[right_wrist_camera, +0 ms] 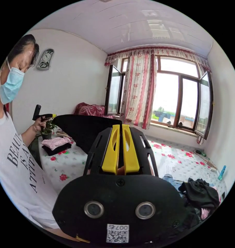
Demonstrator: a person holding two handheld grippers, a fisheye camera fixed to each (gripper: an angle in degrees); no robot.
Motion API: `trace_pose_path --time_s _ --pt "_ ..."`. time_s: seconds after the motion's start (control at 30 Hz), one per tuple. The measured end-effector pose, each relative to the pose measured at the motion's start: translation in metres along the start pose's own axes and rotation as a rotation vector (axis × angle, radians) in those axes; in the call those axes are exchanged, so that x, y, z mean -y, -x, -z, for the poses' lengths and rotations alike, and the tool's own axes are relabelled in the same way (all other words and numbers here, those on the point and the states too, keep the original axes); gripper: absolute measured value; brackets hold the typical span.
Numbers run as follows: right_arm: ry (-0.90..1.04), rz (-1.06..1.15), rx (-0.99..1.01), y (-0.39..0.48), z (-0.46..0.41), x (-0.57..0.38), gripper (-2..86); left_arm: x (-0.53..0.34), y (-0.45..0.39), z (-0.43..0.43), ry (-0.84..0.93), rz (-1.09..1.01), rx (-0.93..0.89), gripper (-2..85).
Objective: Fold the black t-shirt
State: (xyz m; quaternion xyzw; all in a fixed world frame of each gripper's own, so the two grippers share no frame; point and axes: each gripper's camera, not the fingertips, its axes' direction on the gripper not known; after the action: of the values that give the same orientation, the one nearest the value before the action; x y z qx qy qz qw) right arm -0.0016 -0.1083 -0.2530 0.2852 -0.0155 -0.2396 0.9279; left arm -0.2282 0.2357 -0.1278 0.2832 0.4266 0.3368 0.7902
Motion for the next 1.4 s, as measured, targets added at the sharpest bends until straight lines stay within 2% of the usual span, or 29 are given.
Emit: trace_pose_path --time_s 0.1,0.17,0.3,0.43,0.53,0.7,0.8,0.83,0.87,0.93,1.0,1.07,1.1,1.13,1.17,1.23,1.4 --pt "0.16 -0.096 0.037 -0.005 -0.009 -0.058 -0.2 -0.061 0.011 0.002 0.034 0.159 0.032 -0.9" --pt "0.323 -0.158 0.055 -0.008 -0.026 -0.094 -0.2 -0.111 0.028 -0.021 0.189 0.347 0.077 -0.8" --pt "0.672 -0.196 0.005 -0.011 -0.064 -0.174 -0.2 -0.165 0.038 -0.081 0.413 0.492 0.093 0.0" --pt "0.806 -0.313 0.042 -0.027 -0.079 -0.213 -0.2 -0.212 0.034 -0.176 0.72 0.551 0.131 6.3" --pt "0.809 -0.322 0.068 -0.034 -0.081 -0.216 -0.2 -0.235 0.021 -0.23 0.869 0.548 0.105 8.9" --pt "0.795 -0.337 0.108 -0.056 -0.087 -0.208 -0.2 -0.248 0.01 -0.282 1.053 0.493 0.193 11.0" --pt "0.793 -0.338 0.118 -0.068 -0.091 -0.205 -0.2 -0.239 -0.001 -0.302 1.142 0.36 0.36 8.5" --pt "0.794 -0.336 0.119 -0.07 -0.091 -0.205 -0.2 -0.237 -0.009 -0.312 1.192 0.255 0.412 6.6" --pt "0.791 -0.333 0.118 -0.074 -0.093 -0.203 -0.2 -0.235 -0.019 -0.321 1.224 0.127 0.386 4.0" --pt "0.777 -0.335 0.12 -0.082 -0.094 -0.2 -0.2 -0.233 -0.023 -0.329 1.261 0.035 0.377 0.3" --pt "0.743 -0.348 0.122 -0.096 -0.091 -0.19 -0.2 -0.224 -0.006 -0.324 1.239 0.115 0.284 -0.5" --pt "0.715 -0.358 0.132 -0.108 -0.083 -0.18 -0.2 -0.196 0.03 -0.285 1.029 0.344 0.15 -0.8" --pt "0.7 -0.366 0.146 -0.115 -0.074 -0.173 -0.2 -0.188 0.038 -0.272 0.969 0.396 0.113 -0.9" --pt "0.695 -0.376 0.158 -0.119 -0.069 -0.17 -0.2 -0.172 0.05 -0.243 0.83 0.462 0.029 -0.9" --pt "0.69 -0.399 0.196 -0.127 -0.057 -0.165 -0.2 -0.157 0.057 -0.21 0.699 0.49 -0.058 -0.9" --pt "0.687 -0.421 0.258 -0.135 -0.037 -0.157 -0.2 -0.138 0.064 -0.161 0.553 0.493 -0.155 -1.0" --pt "0.697 -0.48 0.383 -0.162 -0.017 -0.147 -0.2 -0.124 0.095 -0.077 0.448 0.554 -0.05 -1.0"
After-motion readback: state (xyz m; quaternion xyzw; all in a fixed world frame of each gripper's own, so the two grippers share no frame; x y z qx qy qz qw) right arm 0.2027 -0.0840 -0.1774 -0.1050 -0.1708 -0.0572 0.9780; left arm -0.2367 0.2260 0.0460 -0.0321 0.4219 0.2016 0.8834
